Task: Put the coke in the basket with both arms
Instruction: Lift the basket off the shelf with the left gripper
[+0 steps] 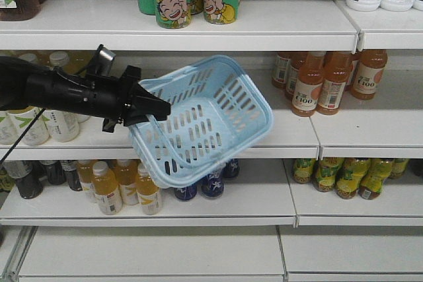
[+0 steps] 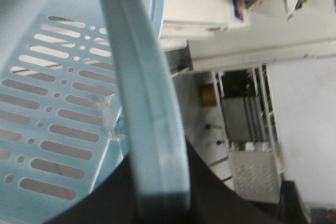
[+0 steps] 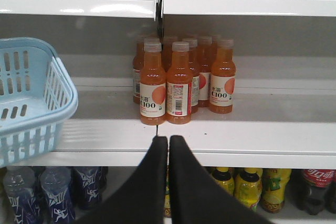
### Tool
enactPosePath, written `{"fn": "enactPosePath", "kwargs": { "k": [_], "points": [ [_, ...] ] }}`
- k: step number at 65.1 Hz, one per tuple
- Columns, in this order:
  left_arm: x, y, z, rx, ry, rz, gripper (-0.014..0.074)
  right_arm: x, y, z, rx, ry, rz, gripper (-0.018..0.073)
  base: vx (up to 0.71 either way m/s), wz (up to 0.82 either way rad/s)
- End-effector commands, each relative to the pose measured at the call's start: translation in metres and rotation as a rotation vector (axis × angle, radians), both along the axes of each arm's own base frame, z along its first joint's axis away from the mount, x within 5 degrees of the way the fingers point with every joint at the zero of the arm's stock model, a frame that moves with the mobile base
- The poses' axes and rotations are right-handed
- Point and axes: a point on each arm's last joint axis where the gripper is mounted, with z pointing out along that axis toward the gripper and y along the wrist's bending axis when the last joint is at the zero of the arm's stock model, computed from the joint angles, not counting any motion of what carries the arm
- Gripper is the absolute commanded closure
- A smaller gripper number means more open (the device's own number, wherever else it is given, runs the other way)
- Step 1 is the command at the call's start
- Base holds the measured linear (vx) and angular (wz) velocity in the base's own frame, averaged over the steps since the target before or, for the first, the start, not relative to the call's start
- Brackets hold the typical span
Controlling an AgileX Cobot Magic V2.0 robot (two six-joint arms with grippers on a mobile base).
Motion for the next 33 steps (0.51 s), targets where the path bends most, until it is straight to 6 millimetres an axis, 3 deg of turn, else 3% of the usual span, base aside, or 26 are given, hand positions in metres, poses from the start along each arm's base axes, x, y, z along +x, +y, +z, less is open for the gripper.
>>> {"fn": "enactPosePath", "kwargs": {
  "k": [1, 18, 33],
  "points": [
    [-0.032, -0.023, 0.062, -0.042, -0.112, -0.139, 0.0603, -0.001, 0.001, 0.005, -0.017, -0.077, 0.009, 0.0564, 0.00, 0.00],
    [-0.099, -0.072, 0.125, -0.067, -0.249, -0.308, 0.0603, -0.001, 0.001, 0.005, -0.017, -0.077, 0.009, 0.0564, 0.00, 0.00],
    [-0.157, -0.092, 0.170, -0.113, -0.376, -0.413, 0.0603, -0.001, 0.001, 0.005, -0.017, -0.077, 0.009, 0.0564, 0.00, 0.00]
  ]
}}
